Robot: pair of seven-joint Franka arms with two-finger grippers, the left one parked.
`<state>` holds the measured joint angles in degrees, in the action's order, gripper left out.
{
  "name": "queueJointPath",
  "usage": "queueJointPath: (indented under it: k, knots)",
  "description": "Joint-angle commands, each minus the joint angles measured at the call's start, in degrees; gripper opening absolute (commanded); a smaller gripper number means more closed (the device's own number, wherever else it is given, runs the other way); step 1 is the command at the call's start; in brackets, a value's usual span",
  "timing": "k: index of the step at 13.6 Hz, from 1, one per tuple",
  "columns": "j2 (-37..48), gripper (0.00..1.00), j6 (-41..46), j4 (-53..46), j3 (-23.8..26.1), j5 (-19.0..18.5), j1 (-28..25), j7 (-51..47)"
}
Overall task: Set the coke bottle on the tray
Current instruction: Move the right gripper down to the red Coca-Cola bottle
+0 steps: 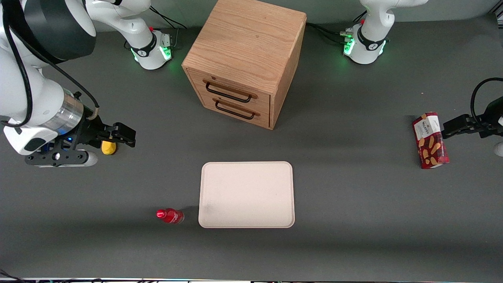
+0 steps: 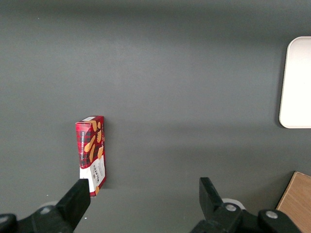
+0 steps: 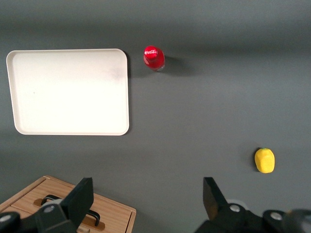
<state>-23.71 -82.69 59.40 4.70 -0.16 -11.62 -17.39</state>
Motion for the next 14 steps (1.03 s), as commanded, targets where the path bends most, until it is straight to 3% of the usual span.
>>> queueJointPath:
  k: [1, 6, 14]
  knots:
    - [-7.21, 1.00, 1.48, -8.84, 0.05, -0.63, 0.02, -0.54]
    - [-13.55, 1.00, -6.86, -12.81, -0.30, -2.38, 0.54, 5.77]
    - [-16.19, 1.00, -11.27, -12.73, -0.48, -2.65, 0.54, 5.96]
